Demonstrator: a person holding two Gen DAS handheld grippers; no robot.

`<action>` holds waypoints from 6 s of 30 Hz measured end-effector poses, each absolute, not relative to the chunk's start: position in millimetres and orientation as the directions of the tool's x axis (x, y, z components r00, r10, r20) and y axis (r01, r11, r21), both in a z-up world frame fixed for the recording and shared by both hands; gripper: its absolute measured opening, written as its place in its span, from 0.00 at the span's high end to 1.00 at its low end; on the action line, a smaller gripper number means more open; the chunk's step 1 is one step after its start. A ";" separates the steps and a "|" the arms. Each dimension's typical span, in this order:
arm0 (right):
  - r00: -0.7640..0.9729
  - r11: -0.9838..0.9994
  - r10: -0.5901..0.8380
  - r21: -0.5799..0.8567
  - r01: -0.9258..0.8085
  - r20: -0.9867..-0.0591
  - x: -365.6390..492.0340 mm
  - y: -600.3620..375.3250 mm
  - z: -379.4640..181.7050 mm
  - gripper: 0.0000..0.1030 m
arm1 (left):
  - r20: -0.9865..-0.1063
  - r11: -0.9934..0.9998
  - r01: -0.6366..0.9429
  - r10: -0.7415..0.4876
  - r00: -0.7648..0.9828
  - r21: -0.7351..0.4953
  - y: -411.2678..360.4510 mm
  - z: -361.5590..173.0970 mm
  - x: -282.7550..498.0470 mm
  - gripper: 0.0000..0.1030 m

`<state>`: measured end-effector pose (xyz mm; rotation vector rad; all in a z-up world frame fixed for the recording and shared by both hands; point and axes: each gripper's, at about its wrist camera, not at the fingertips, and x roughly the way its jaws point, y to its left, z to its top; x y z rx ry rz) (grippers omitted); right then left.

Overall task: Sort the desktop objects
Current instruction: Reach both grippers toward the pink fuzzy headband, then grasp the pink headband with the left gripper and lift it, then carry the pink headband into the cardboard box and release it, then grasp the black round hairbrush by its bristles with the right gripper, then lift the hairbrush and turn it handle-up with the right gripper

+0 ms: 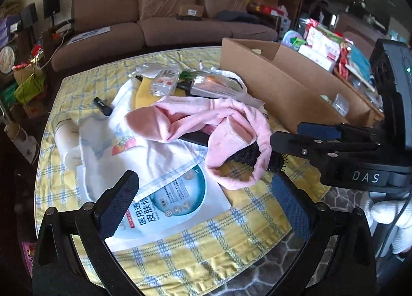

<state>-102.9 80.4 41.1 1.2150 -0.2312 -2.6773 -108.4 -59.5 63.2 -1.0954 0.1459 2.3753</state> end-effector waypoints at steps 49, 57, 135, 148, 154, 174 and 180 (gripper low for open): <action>-0.729 -0.810 -0.539 0.497 0.311 -0.421 -32.3 138.9 221.7 0.87 | -0.552 -0.801 -0.591 0.539 -0.637 -0.100 21.6 272.4 -55.3 0.91; -0.777 -0.855 -0.447 0.467 0.226 -0.443 -39.5 212.0 222.4 0.87 | -0.587 -0.766 -0.634 0.564 -0.581 -0.109 108.8 262.0 -75.0 0.91; -0.562 -0.920 -0.243 0.004 0.392 -0.791 -122.6 27.7 27.4 0.04 | -0.733 -0.901 -0.368 0.410 -0.543 -0.231 -164.3 71.9 -77.0 0.00; -0.454 -0.910 -0.239 0.034 0.414 -0.858 -154.1 38.3 -7.6 0.52 | -0.716 -0.858 -0.383 0.502 -0.486 -0.342 -155.5 64.8 -87.4 0.00; -0.419 -0.892 -0.360 0.175 0.417 -0.833 -124.8 37.9 -1.6 0.56 | -0.684 -0.800 -0.394 0.595 -0.421 -0.453 -145.2 55.6 -83.2 0.00; -0.369 -0.813 -0.372 0.107 0.572 -0.851 -35.7 -10.4 -11.3 0.55 | -0.730 -0.804 -0.210 0.594 -0.339 -0.557 -152.0 10.3 -89.7 0.32; -0.321 -0.790 -0.496 0.266 0.553 -0.807 -32.9 -11.6 -5.5 0.62 | -0.702 -0.772 -0.190 0.633 -0.328 -0.607 -149.8 5.0 -88.5 0.36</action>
